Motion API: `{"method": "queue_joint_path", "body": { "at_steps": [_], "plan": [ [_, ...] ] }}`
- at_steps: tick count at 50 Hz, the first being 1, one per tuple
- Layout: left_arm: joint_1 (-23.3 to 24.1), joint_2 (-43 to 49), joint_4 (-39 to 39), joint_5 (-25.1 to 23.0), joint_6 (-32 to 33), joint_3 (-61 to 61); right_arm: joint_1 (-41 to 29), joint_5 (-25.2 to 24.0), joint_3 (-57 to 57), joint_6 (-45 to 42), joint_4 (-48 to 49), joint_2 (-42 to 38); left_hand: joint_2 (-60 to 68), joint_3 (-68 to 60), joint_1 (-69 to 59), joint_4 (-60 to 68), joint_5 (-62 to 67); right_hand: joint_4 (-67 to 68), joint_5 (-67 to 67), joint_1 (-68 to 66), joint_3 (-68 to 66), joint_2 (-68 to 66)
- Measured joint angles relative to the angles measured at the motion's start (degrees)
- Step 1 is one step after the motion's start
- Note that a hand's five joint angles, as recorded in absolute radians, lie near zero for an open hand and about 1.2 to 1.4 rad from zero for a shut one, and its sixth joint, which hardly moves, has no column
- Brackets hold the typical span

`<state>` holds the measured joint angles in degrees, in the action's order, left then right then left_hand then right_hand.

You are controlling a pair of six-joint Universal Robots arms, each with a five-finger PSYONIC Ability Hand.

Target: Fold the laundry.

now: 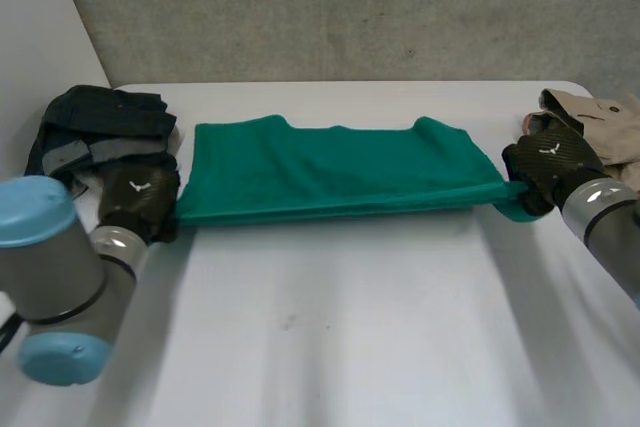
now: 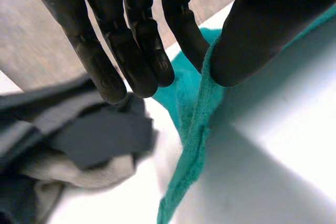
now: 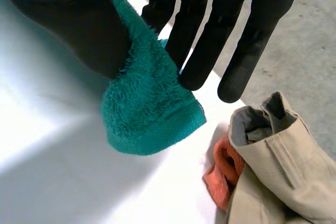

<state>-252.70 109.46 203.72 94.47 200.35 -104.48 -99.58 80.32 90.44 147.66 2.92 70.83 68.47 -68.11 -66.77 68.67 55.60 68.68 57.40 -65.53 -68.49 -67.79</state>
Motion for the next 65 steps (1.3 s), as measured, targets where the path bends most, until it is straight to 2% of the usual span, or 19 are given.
{"method": "queue_joint_path", "body": {
  "at_steps": [6, 10, 14, 17, 23, 29, 32, 43, 44, 45, 47, 48, 49, 51, 52, 53, 54, 59, 65],
  "plan": [
    [-0.2, -12.8, -8.6, -0.3, 7.5, -6.3, 0.8, 0.1, 1.2, -10.8, -12.1, 5.1, 0.0, 0.0, 0.0, 0.0, 0.0, 0.0, 0.0, 0.0, 0.0, 0.0],
    [-0.2, -21.1, -19.8, -0.6, 17.1, -11.0, 2.8, 0.5, 3.8, -22.0, -23.3, 9.3, 0.0, 0.0, 0.0, 0.0, 0.0, 0.0, 0.0, 0.0, -0.1, 0.0],
    [0.0, -24.4, -27.6, -0.8, 23.4, -13.3, 5.4, 0.2, 5.5, -28.8, -30.2, 11.6, 0.0, 0.0, 0.0, 0.0, 0.0, 0.0, 0.0, 0.0, -0.1, 0.0],
    [0.0, -25.0, -30.3, -1.0, 26.5, -14.0, 7.0, -0.2, 6.0, -31.1, -31.9, 12.3, 0.1, 0.0, 0.0, 0.0, 0.0, 0.0, 0.0, 0.0, -0.1, 0.0],
    [0.2, -17.8, -20.5, -1.5, 27.9, -10.4, 7.7, -0.3, 4.3, -27.3, -25.8, 7.9, 0.2, -0.2, 0.0, 0.0, 0.5, 0.0, 0.0, 0.0, -0.1, 0.0],
    [0.5, -4.5, -5.8, -1.7, 27.7, -0.9, 6.7, 0.6, -0.9, -20.2, -15.1, -1.7, 0.2, -0.2, 0.0, 0.0, 0.6, 0.0, 0.2, 0.0, -0.1, 0.0],
    [1.3, 3.1, -1.5, -1.7, 27.7, 6.6, 5.4, 2.1, -4.3, -18.5, -9.7, -6.3, 0.2, -0.2, 0.0, 0.0, 0.6, 0.0, 0.4, 0.0, -0.1, 0.0],
    [3.2, 23.6, 0.5, -1.5, 27.8, 30.4, 2.5, 5.7, -16.3, -18.4, 4.0, -19.8, 0.2, -0.2, 0.0, 0.0, 1.4, 0.0, 0.6, 0.0, -0.1, 0.0],
    [3.4, 25.2, 0.4, -1.5, 27.8, 32.4, 2.3, 5.8, -17.8, -18.4, 5.5, -21.5, 0.2, -0.2, 0.0, 0.0, 1.4, -1.7, -1.1, 1.4, 1.7, 1.7],
    [3.4, 26.3, 0.3, -1.5, 27.8, 33.7, 2.2, 5.8, -18.7, -18.4, 6.5, -22.6, 0.2, -0.2, 0.0, 0.0, 1.4, -8.8, -8.1, 9.2, 8.7, 9.9],
    [3.6, 27.8, 0.3, -1.5, 27.7, 35.6, 1.9, 5.8, -20.6, -18.4, 8.7, -24.8, -7.9, 6.7, 7.0, -7.1, -4.8, -28.0, -28.1, 29.2, 27.5, 29.2],
    [3.7, 28.2, 0.3, -1.4, 27.7, 36.2, 1.8, 5.8, -20.9, -18.4, 9.1, -25.2, -16.4, 14.8, 16.4, -15.4, -12.9, -32.5, -32.8, 32.7, 31.7, 33.8],
    [3.9, 28.7, 0.3, -1.4, 27.7, 36.9, 1.7, 5.8, -21.9, -18.2, 10.8, -26.4, -27.5, 25.8, 29.3, -26.6, -23.9, -43.3, -43.9, 44.3, 43.6, 45.8],
    [4.2, 29.3, 0.4, -1.2, 27.5, 37.7, 1.5, 5.9, -22.9, -17.9, 13.3, -27.6, -45.3, 44.6, 49.9, -45.9, -42.8, -54.0, -53.0, 51.9, 53.7, 54.2],
    [4.3, 29.4, 0.4, -1.2, 27.5, 37.9, 1.5, 6.0, -23.3, -17.7, 14.6, -28.0, -49.6, 48.9, 53.4, -50.3, -46.8, -55.7, -54.6, 52.7, 55.7, 55.4],
    [4.4, 29.4, 0.5, -1.1, 27.4, 38.1, 1.4, 6.1, -23.5, -17.5, 15.6, -28.2, -49.6, 48.9, 53.4, -50.3, -46.8, -56.2, -54.6, 52.7, 56.2, 55.7],
    [4.6, 29.4, 0.5, -1.0, 27.3, 38.2, 1.3, 6.2, -23.7, -17.1, 16.9, -28.4, -56.0, 55.4, 56.0, -56.6, -52.5, -56.4, -54.6, 52.7, 56.3, 55.7],
    [5.8, 27.2, 0.3, -0.2, 26.9, 36.9, 1.4, 6.7, -22.1, -13.3, 20.5, -26.0, -56.6, 55.9, 56.0, -57.1, -52.6, -56.4, -54.6, 52.7, 56.3, 55.7],
    [6.7, 19.9, 0.0, 0.4, 26.6, 31.3, 1.9, 6.1, -16.5, -8.0, 14.1, -18.3, -56.6, 55.9, 56.0, -57.1, -52.6, -56.4, -54.6, 52.7, 56.3, 55.7]
  ]
}}
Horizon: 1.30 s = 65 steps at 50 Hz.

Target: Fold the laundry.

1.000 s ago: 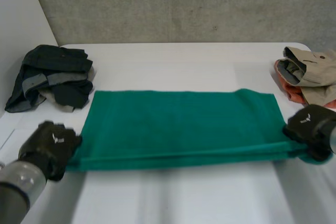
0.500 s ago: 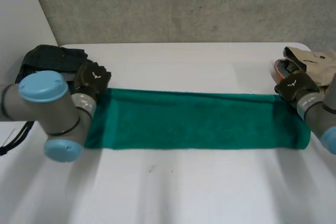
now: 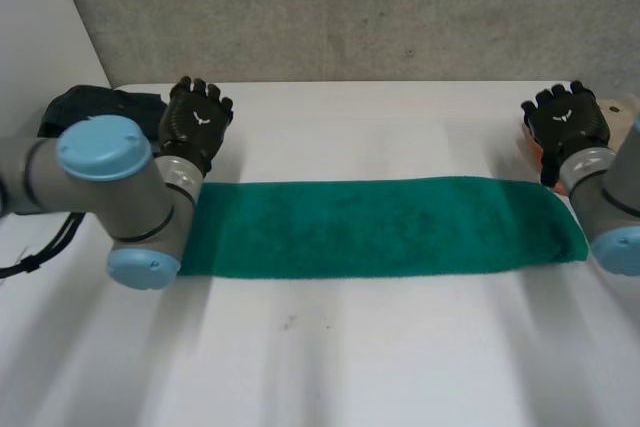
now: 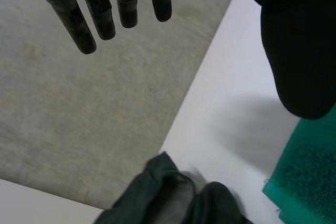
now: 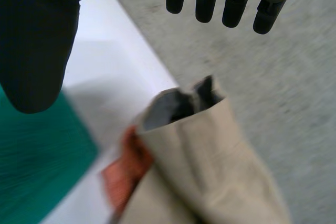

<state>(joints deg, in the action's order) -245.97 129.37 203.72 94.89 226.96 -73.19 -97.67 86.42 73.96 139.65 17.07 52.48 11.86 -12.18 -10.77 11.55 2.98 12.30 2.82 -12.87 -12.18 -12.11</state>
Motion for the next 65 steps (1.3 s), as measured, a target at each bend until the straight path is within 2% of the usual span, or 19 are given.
{"method": "queue_joint_path", "body": {
  "at_steps": [5, 10, 14, 19, 21, 24, 26, 34, 41, 44, 50, 57, 58, 59, 63, 65],
  "plan": [
    [0.4, -9.8, 0.0, -0.5, -0.9, -9.0, 1.8, -2.2, 5.5, 4.2, -11.6, 6.4, -0.1, 0.0, 0.0, 0.0, 0.0, 4.1, 4.0, -2.9, -4.6, -4.6],
    [0.6, -16.3, 0.3, -1.6, -4.7, -16.4, 5.9, -7.4, 10.3, 6.5, -21.0, 9.0, -0.1, 0.0, 0.0, 0.0, 0.0, 10.6, 10.7, -9.9, -10.6, -9.8],
    [0.7, -18.6, 0.6, -2.6, -9.1, -20.4, 8.3, -11.1, 13.3, 6.6, -22.4, 9.3, -0.1, 0.0, 0.0, 0.0, 0.0, 13.5, 13.3, -12.7, -13.3, -12.9],
    [0.7, -18.9, 0.7, -3.4, -13.1, -22.8, 9.9, -13.2, 15.3, 6.2, -19.1, 8.3, -0.1, 0.0, 0.0, 0.0, 0.0, 14.4, 14.4, -13.4, -14.3, -14.0],
    [0.7, -18.6, 0.7, -3.6, -13.9, -23.2, 10.2, -13.3, 15.4, 6.0, -16.9, 7.1, -0.1, 0.0, 0.0, 0.0, 0.0, 19.0, 18.8, -18.9, -18.9, -19.7],
    [0.7, -18.2, 0.7, -3.6, -14.2, -23.4, 10.3, -12.7, 15.1, 5.7, -14.1, 5.3, -0.1, 0.0, 0.0, 0.0, 0.0, 45.5, 44.7, -45.2, -45.5, -47.3],
    [0.7, -18.1, 0.7, -3.5, -14.2, -23.5, 10.4, -11.9, 14.8, 5.4, -12.8, 4.6, -0.1, 0.0, 0.0, 0.0, 0.0, 53.2, 52.1, -51.3, -53.5, -54.3],
    [1.0, -19.1, 0.7, -3.4, -14.0, -24.1, 13.6, -6.3, 15.2, 1.1, -9.7, 5.9, -0.1, 0.0, 0.0, 0.0, 0.0, 56.2, 53.5, -51.5, -55.5, -55.3],
    [0.8, -21.8, 0.7, -3.4, -13.9, -25.9, 21.2, -4.3, 15.3, -13.7, -9.4, 10.1, -0.1, 0.0, 0.0, 0.0, 0.0, 56.3, 53.8, -51.5, -55.5, -55.3],
    [0.6, -22.9, 0.7, -3.4, -14.0, -26.9, 22.1, -4.5, 14.7, -18.1, -9.2, 10.7, -0.1, 0.0, 0.0, 0.0, 0.0, 56.3, 53.8, -51.5, -55.5, -55.3],
    [0.3, -25.0, 0.7, -3.4, -14.1, -28.7, 14.5, -7.6, 13.4, -21.0, -6.1, 12.0, -0.1, 0.0, 0.0, 0.0, 0.0, 56.4, 54.3, -51.4, -55.7, -55.4],
    [0.1, -27.6, 0.7, -3.3, -14.1, -30.3, -4.5, -15.4, 13.7, -19.1, 2.0, 13.7, -0.1, 0.0, 0.0, 0.0, 0.0, 56.4, 54.4, -51.4, -55.9, -55.4],
    [0.1, -27.8, 0.7, -3.3, -14.1, -30.4, -5.4, -15.8, 13.7, -19.1, 2.4, 13.7, -0.1, 0.0, 0.0, 0.0, 0.0, 56.4, 54.4, -51.4, -55.9, -55.4],
    [0.1, -28.2, 0.7, -3.3, -14.2, -30.8, -11.3, -18.6, 13.8, -18.7, 4.3, 13.2, -0.1, 0.0, 0.0, 0.0, 0.0, 56.4, 54.6, -51.4, -55.9, -55.4],
    [0.2, -28.7, 0.7, -3.3, -14.2, -31.4, -20.5, -23.1, 13.1, -18.7, 6.2, 9.5, -0.1, 0.0, 0.0, 0.0, 0.0, 56.4, 54.6, -51.4, -55.9, -55.4],
    [0.2, -28.8, 0.7, -3.3, -14.2, -31.5, -21.9, -23.8, 12.8, -18.7, 6.3, 8.6, -0.1, 0.0, 0.0, 0.0, 0.0, 56.4, 54.6, -51.4, -55.9, -55.4]
  ]
}}
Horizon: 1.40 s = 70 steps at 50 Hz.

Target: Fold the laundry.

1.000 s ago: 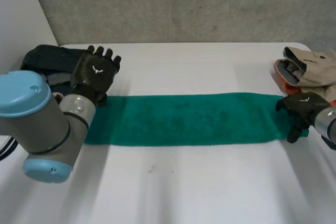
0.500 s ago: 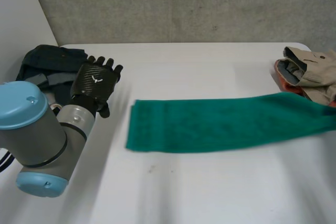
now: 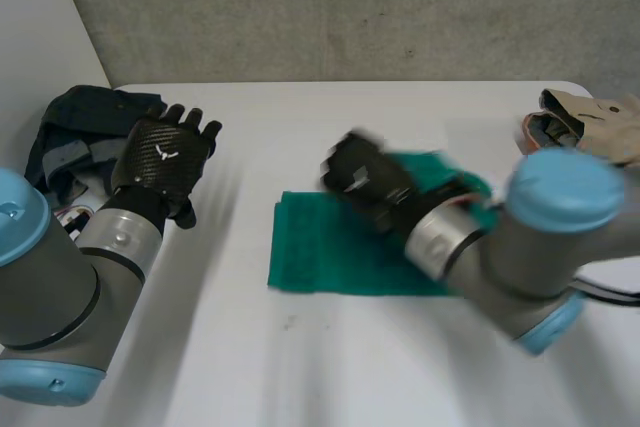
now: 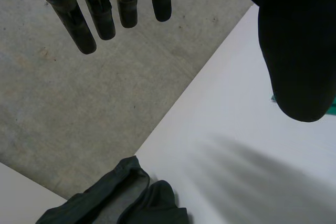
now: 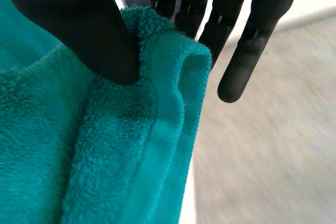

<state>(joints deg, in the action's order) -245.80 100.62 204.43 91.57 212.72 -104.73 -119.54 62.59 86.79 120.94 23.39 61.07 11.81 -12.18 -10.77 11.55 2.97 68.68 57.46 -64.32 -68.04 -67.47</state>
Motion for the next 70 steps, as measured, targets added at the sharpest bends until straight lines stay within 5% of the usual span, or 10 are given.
{"method": "queue_joint_path", "body": {
  "at_steps": [7, 12, 14, 20, 26, 34, 46, 60, 70],
  "plan": [
    [0.1, 0.4, 0.1, -0.1, -1.3, -0.6, -9.7, -2.7, -3.4, -0.2, -0.4, -10.9, 0.0, 0.0, 0.0, 0.0, 0.0, -3.3, -2.8, 2.4, 3.1, 2.9],
    [0.3, 0.8, 0.1, -0.1, -2.9, -0.2, -10.2, 3.9, -3.4, 4.1, -1.3, -11.1, 0.0, 0.0, 0.0, 0.0, 0.0, -50.6, -50.1, 48.1, 50.2, 51.2],
    [0.5, 0.8, 0.1, -0.1, -3.2, 0.1, -9.1, 8.0, -2.7, 8.4, -1.8, -8.7, 0.0, 0.0, 0.0, 0.0, 0.0, -55.8, -54.6, 51.5, 55.5, 55.3],
    [1.0, 0.9, 0.2, -0.2, -3.6, 1.0, -1.9, 14.8, 0.9, 23.9, -4.9, 0.5, 0.0, 0.0, 0.0, 0.0, 0.0, -56.5, -54.7, 51.6, 56.0, 55.5],
    [2.9, 1.3, 0.4, -0.2, -3.5, 2.6, 6.8, 14.8, 6.3, 34.7, -12.2, 6.2, 0.0, 0.0, 0.0, 0.0, 0.0, -56.5, -54.7, 51.6, 56.0, 55.5],
    [11.5, 7.0, 0.7, -1.9, -4.2, 7.6, 13.8, 14.0, 14.5, 30.4, -13.2, 6.5, 0.0, 0.0, 0.0, 0.0, 0.0, -56.5, -54.7, 51.6, 56.0, 55.5],
    [23.2, 25.6, -0.5, -2.7, -10.1, 25.5, 13.7, 15.1, 18.5, 28.0, -8.0, 6.4, 0.0, 0.0, 0.0, 0.0, 0.0, -56.5, -54.6, 51.6, 56.0, 55.4],
    [22.2, 40.7, -7.1, -1.4, -10.1, 41.2, 12.4, 15.1, 18.8, 29.6, -6.5, 6.1, 0.0, 0.0, 0.0, 0.0, 0.0, -49.7, -48.1, 45.6, 49.1, 48.6],
    [14.9, 40.9, -7.9, 12.2, -7.5, 41.9, 11.9, 15.4, 18.6, 28.9, -5.9, 5.5, 0.0, 0.0, -0.2, 0.0, 0.0, -39.8, -38.5, 35.6, 39.4, 39.0]
  ]
}}
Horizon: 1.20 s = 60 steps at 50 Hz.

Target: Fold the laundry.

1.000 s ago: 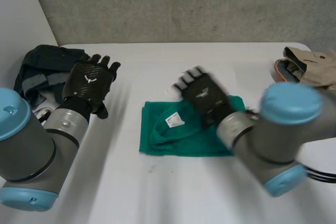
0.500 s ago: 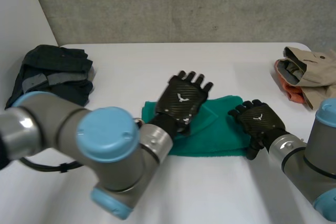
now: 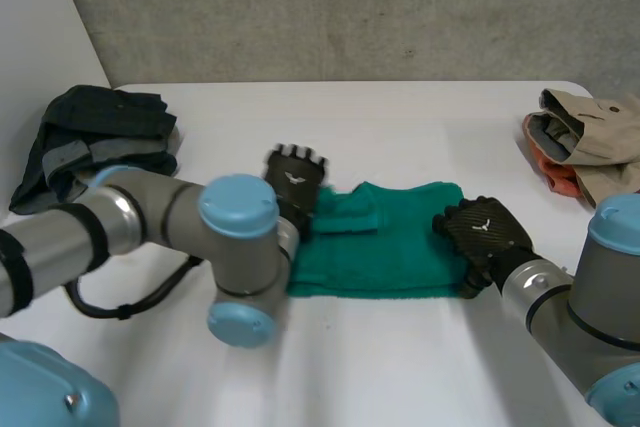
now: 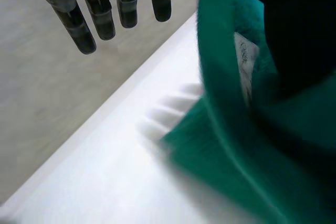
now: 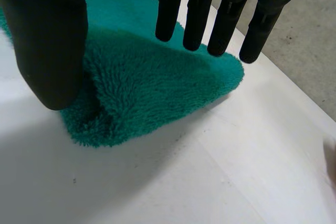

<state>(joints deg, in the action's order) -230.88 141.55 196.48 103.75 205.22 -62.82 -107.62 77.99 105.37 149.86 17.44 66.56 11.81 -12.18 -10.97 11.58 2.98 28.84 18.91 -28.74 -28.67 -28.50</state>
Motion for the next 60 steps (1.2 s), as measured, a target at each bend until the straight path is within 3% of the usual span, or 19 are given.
{"method": "queue_joint_path", "body": {
  "at_steps": [4, 10, 13, 16, 19, 32, 37, 44, 46, 51, 54, 60],
  "plan": [
    [-2.0, -3.1, 0.0, 2.2, 0.6, -2.5, -0.6, 0.8, -0.3, -0.1, 0.2, -0.5, 0.0, 0.0, 0.1, 0.0, 0.0, 3.4, 3.3, -3.5, -3.6, -3.6],
    [-2.6, -7.5, -0.1, 1.0, 0.4, -7.4, -0.9, 2.6, -0.5, -0.2, 1.2, -1.1, 0.0, 0.0, 0.2, 0.0, 0.0, 8.6, 8.2, -8.7, -8.8, -8.9],
    [-2.6, -8.5, -0.2, 0.4, 0.3, -9.1, -0.7, 3.7, -0.4, -0.2, 1.6, -1.2, 0.0, 0.0, 0.2, 0.0, 0.0, 15.5, 14.9, -15.4, -15.7, -16.0],
    [-2.5, -9.4, -0.3, 0.2, 0.2, -10.7, -0.3, 4.5, -0.3, -0.6, 1.8, -1.1, 0.0, 0.0, 0.2, 0.0, 0.0, 35.5, 34.5, -32.8, -35.5, -36.3],
    [-2.4, -10.7, -0.4, 0.1, 0.2, -12.1, 0.1, 4.8, -0.1, -1.8, 1.8, -0.9, 0.0, 0.0, 0.2, 0.0, 0.0, 39.3, 37.0, -33.0, -39.1, -38.9],
    [-2.7, -23.1, 0.1, -0.5, 0.0, -20.9, 1.2, 9.2, -2.4, -21.7, 2.0, 4.1, 0.0, 0.0, 0.2, 0.0, 0.0, 39.7, 37.3, -33.0, -39.2, -38.9],
    [-2.8, -27.3, 0.4, -0.7, 0.0, -24.1, -5.2, 5.8, -6.7, -27.4, 4.9, 4.6, 0.0, 0.0, 0.2, 0.0, 0.0, 39.8, 38.0, -33.0, -39.3, -39.0],
    [-2.9, -28.8, 0.4, -0.6, -0.5, -26.3, -18.6, -5.7, -8.7, -28.6, 7.9, -2.0, 0.0, 0.0, 0.2, 0.0, 0.0, 39.8, 38.4, -33.0, -39.4, -39.0],
    [-2.9, -28.9, 0.4, -0.6, -0.9, -26.7, -20.6, -7.5, -8.5, -28.7, 8.0, -4.0, 0.0, 0.0, 0.2, 0.0, 0.0, 34.3, 34.6, -31.7, -34.1, -34.1],
    [-2.8, -29.0, 0.4, -0.7, -3.1, -27.0, -22.9, -8.7, -7.6, -26.7, 7.8, -6.7, 0.0, 0.0, 0.2, 0.0, 0.0, -9.9, -10.5, 11.8, 10.5, 11.4],
    [-2.5, -29.0, 0.4, -0.7, -4.6, -26.2, -22.0, -7.6, -7.2, -22.1, 7.4, -5.3, 0.0, 0.0, 0.2, 0.0, 0.0, -16.5, -16.0, 16.0, 16.5, 16.5],
    [-0.6, -28.5, 0.4, -0.6, -7.3, -22.4, -15.5, -6.0, -6.9, -2.4, 4.3, 2.9, 0.0, 0.0, 0.2, 0.0, 0.0, -16.7, -16.0, 16.0, 16.6, 16.5]
  ]
}}
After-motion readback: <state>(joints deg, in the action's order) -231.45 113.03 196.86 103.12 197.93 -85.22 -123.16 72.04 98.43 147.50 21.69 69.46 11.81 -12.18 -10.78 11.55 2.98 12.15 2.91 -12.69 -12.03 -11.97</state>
